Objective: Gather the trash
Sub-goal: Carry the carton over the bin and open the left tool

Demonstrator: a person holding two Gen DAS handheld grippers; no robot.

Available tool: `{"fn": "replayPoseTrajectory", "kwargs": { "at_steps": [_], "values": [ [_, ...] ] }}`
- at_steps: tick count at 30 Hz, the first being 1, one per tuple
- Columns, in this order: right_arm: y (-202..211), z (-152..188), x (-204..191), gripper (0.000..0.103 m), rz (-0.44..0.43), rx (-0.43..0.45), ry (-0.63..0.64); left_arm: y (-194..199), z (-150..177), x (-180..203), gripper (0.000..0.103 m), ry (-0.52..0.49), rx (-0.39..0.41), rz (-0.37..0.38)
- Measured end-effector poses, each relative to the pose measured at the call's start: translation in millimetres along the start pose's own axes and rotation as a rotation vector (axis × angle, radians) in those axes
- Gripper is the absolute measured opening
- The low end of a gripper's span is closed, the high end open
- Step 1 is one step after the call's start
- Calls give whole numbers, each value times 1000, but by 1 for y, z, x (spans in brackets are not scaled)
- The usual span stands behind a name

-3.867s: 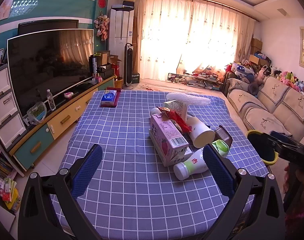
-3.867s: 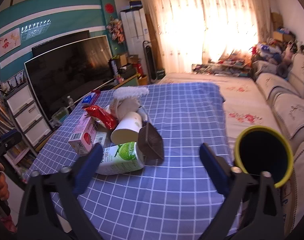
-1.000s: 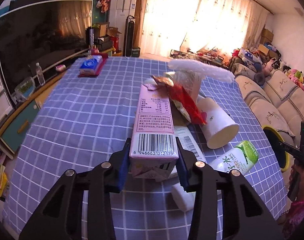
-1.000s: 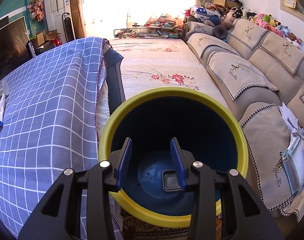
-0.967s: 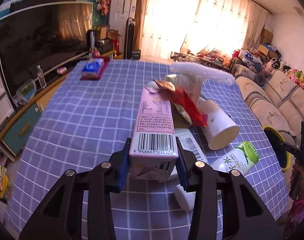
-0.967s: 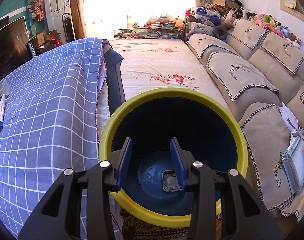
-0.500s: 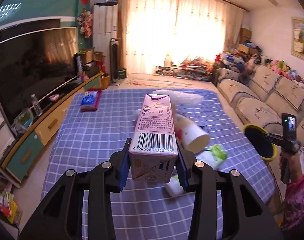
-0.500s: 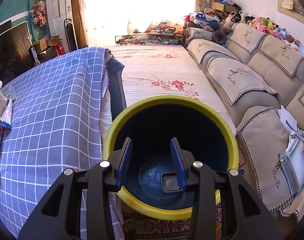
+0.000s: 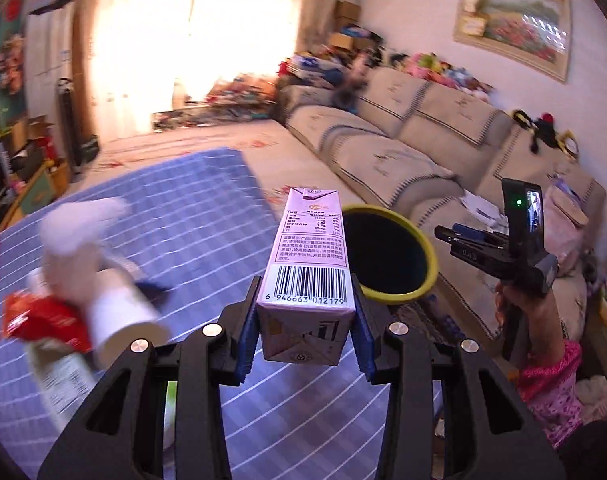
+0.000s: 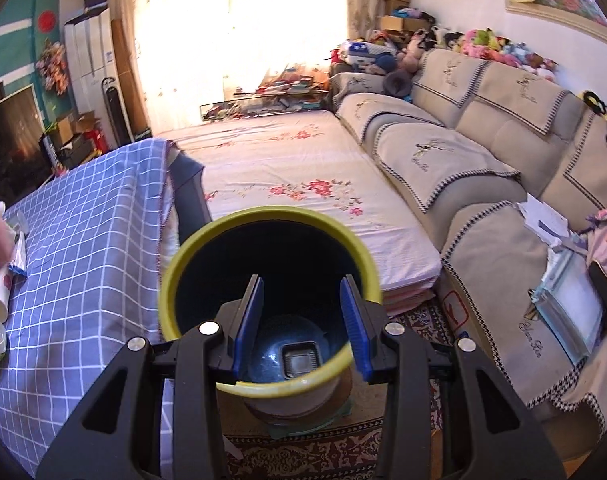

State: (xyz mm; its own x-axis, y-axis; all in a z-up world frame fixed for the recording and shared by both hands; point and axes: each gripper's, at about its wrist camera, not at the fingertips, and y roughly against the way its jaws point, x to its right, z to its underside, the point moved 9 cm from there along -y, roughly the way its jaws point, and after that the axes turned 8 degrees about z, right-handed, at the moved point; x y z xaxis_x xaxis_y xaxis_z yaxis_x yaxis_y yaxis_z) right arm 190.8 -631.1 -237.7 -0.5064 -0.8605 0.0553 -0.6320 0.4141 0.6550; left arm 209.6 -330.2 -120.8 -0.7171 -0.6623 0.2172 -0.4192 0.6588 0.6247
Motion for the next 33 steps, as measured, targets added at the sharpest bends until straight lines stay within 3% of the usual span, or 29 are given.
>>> {"fn": "replayPoseTrajectory", "kwargs": {
  "at_steps": [4,9,15,17,19,22,27,33],
  "values": [
    [1,5,20,38,7,-5,-30,-73,-17,39,40,-44,-77,79],
    [-1,7,39,38,15,-12,-57,-162,-17,71,40,-67,-189,120],
    [-5,9,51,44,23,-16,-81,-233,-14,82,41,-59,-261,99],
    [-6,9,54,44,25,-18,-84,-242,-15,81,53,-53,-265,89],
    [-7,9,54,45,23,-21,-87,-238,-14,73,63,-39,-253,80],
    [-5,10,50,45,13,-21,-87,-227,-19,70,64,-30,-222,72],
    [1,13,24,45,-32,-22,-50,-148,-24,53,76,-25,-81,43],
    [13,15,-46,45,-136,-16,51,-35,-10,1,88,27,75,-74]
  ]
}}
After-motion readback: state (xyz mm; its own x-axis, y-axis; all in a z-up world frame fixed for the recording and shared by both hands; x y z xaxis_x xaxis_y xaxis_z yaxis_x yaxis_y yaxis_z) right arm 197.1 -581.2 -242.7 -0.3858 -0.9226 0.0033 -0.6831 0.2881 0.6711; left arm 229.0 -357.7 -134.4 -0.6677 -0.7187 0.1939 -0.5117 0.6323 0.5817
